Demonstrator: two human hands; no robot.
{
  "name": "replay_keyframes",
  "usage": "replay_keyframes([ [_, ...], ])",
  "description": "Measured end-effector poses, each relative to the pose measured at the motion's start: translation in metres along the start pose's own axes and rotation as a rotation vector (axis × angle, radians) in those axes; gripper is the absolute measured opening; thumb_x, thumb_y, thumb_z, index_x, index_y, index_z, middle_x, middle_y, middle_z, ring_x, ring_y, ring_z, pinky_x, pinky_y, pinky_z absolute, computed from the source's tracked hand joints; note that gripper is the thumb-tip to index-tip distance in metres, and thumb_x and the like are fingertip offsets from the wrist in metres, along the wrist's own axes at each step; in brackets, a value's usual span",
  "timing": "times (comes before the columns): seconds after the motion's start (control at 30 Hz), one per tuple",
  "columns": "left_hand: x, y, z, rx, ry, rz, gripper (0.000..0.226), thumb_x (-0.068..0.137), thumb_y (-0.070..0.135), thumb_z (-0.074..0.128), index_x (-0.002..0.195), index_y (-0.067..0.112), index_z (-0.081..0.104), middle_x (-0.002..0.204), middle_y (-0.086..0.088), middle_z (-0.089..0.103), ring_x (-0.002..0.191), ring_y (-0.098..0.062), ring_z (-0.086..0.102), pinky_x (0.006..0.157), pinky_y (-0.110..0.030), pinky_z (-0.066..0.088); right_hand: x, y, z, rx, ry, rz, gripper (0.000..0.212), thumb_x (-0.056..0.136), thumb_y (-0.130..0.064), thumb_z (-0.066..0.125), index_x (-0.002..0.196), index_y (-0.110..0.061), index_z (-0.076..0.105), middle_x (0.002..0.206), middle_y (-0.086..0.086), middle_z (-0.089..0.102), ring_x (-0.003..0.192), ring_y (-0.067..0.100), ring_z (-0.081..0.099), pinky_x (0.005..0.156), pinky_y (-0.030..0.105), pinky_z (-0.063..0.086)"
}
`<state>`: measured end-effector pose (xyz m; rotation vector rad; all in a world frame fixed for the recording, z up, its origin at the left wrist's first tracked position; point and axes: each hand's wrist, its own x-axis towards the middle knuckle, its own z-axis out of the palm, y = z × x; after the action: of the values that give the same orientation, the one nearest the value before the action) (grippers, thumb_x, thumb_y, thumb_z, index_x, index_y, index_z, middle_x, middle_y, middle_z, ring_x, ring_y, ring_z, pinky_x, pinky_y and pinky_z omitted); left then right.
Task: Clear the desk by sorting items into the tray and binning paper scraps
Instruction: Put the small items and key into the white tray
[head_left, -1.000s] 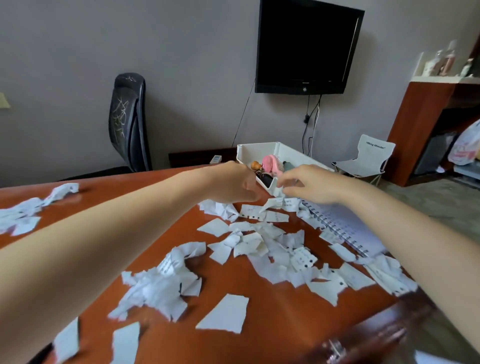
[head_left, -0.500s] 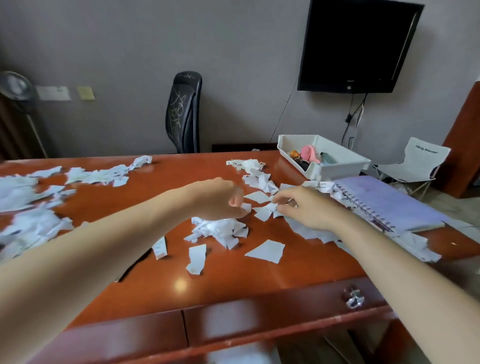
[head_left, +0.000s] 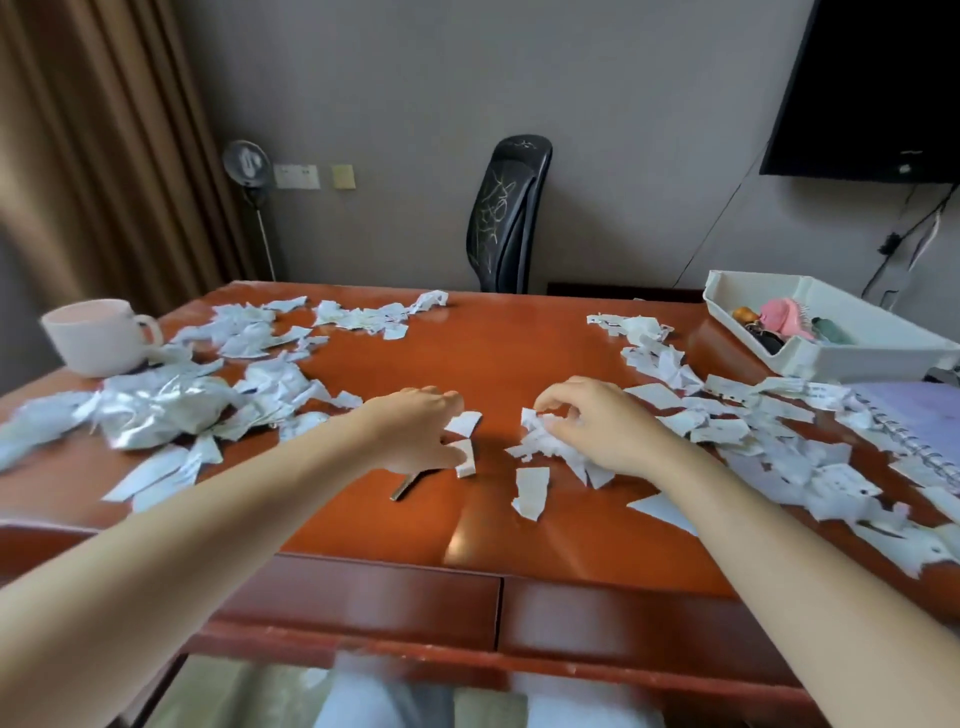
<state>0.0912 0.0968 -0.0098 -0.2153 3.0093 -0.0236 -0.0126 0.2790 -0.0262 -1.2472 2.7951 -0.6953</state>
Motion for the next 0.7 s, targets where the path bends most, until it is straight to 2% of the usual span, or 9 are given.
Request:
replay_keyframes([
  [0.17, -0.015, -0.027, 0.024, -0.018, -0.019, -0.123, 0.07, 0.085, 0.055, 0.054, 0.139, 0.016, 0.032, 0.134, -0.006, 0.045, 0.124, -0.026, 0.042, 0.097, -0.041, 0.045, 0.021, -0.019, 0.024, -0.024, -0.013, -0.039, 0.026, 0.096, -0.027, 0.048, 0.12, -0.027, 0.058, 0.128, -0.004, 0.053, 0.12, 0.016, 0.045, 0.099, 0.035, 0.043],
  [0.3, -0.016, -0.034, 0.03, -0.143, 0.017, -0.122, 0.075, 0.083, 0.053, 0.059, 0.142, 0.017, 0.031, 0.135, -0.007, 0.042, 0.125, -0.028, 0.041, 0.1, -0.037, 0.04, 0.036, -0.031, 0.036, -0.084, -0.032, -0.115, 0.025, 0.096, -0.029, 0.046, 0.118, -0.027, 0.059, 0.123, -0.005, 0.056, 0.115, 0.016, 0.045, 0.1, 0.038, 0.036],
  [0.47, -0.015, -0.044, 0.033, -0.252, 0.034, -0.147, 0.064, 0.083, 0.045, 0.064, 0.134, 0.013, 0.04, 0.126, -0.01, 0.045, 0.111, -0.028, 0.049, 0.091, -0.034, 0.043, 0.056, -0.047, 0.049, -0.076, -0.057, -0.151, 0.023, 0.096, -0.031, 0.047, 0.115, -0.032, 0.059, 0.124, -0.009, 0.056, 0.118, 0.017, 0.049, 0.105, 0.037, 0.029],
  [0.57, -0.012, -0.048, 0.031, -0.242, 0.008, -0.144, 0.056, 0.083, 0.045, 0.063, 0.125, 0.013, 0.045, 0.119, -0.008, 0.049, 0.104, -0.027, 0.052, 0.089, -0.037, 0.046, 0.063, -0.049, 0.056, -0.083, -0.063, -0.136, 0.022, 0.094, -0.037, 0.046, 0.113, -0.039, 0.058, 0.127, -0.012, 0.055, 0.121, 0.022, 0.047, 0.107, 0.044, 0.033],
  [0.7, -0.004, -0.052, 0.025, -0.272, -0.042, -0.147, 0.053, 0.082, 0.044, 0.065, 0.121, 0.012, 0.047, 0.116, -0.007, 0.052, 0.102, -0.026, 0.052, 0.084, -0.035, 0.044, 0.066, -0.05, 0.057, -0.105, -0.068, -0.15, 0.023, 0.096, -0.033, 0.046, 0.115, -0.033, 0.059, 0.129, -0.008, 0.054, 0.123, 0.02, 0.045, 0.108, 0.039, 0.027],
])
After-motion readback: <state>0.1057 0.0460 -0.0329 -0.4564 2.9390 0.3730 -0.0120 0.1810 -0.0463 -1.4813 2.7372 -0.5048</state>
